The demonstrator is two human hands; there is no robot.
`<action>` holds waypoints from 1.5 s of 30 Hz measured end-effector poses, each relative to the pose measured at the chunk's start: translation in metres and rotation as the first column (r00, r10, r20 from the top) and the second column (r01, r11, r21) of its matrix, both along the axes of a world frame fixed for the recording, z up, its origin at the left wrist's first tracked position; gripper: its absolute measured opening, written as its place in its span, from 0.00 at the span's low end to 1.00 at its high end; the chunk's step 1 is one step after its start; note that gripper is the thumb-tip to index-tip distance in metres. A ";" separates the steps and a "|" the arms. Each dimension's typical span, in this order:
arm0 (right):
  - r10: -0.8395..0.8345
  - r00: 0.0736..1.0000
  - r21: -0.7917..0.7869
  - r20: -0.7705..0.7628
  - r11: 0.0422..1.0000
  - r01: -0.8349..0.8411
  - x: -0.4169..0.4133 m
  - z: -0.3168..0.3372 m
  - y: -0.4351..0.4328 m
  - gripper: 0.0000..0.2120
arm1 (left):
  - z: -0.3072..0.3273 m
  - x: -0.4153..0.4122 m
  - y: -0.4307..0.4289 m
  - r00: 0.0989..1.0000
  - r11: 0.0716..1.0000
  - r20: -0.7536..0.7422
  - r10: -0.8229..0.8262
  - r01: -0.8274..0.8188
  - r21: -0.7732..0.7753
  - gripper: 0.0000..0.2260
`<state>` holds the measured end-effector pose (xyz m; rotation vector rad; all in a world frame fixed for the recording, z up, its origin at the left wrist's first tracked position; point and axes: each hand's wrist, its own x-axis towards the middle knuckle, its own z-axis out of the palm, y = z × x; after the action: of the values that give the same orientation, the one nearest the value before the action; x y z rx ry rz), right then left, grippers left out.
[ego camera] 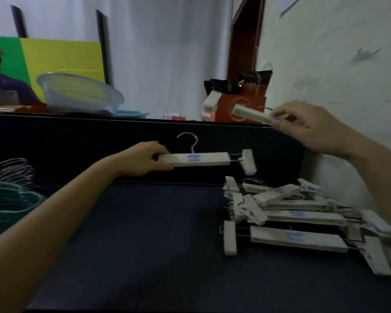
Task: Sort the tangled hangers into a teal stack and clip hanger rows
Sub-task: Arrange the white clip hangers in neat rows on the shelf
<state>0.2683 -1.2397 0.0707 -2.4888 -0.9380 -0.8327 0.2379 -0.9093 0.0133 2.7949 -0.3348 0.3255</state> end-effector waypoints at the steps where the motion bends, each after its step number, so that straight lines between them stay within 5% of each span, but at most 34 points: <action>1: 0.016 1.000 -0.031 -0.012 0.999 -0.017 0.001 -0.003 0.014 0.13 | -0.007 -0.002 0.014 0.999 1.000 -0.030 0.030 -0.030 0.009 0.15; 17: 0.090 0.973 -0.154 -0.214 0.980 -0.124 -0.018 -0.046 0.132 0.13 | -0.066 0.030 0.104 0.923 0.994 -0.376 0.082 -0.051 0.093 0.19; 22: 0.089 0.964 -0.213 -0.249 0.966 -0.145 -0.039 -0.070 0.151 0.12 | -0.068 0.041 0.108 0.904 0.995 -0.416 0.098 -0.097 0.024 0.19; 26: 0.121 0.949 -0.255 -0.292 0.946 -0.199 -0.052 -0.090 0.164 0.13 | -0.062 0.046 0.113 0.884 0.988 -0.462 0.068 0.004 0.153 0.07; 30: 0.133 0.929 -0.297 -0.346 0.923 -0.243 -0.059 -0.111 0.179 0.12 | -0.057 0.044 0.117 0.855 0.989 -0.518 0.036 0.045 0.142 0.13; 45: 0.097 0.919 -0.302 -0.383 0.927 -0.224 -0.053 -0.140 0.229 0.16 | -0.053 0.032 0.117 0.825 0.990 -0.565 0.007 0.074 0.121 0.14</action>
<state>0.2156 -1.0112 -0.0698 -2.6678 -1.2121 -0.1485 0.2698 -0.7925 -0.0394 2.8437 -0.2661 -0.5573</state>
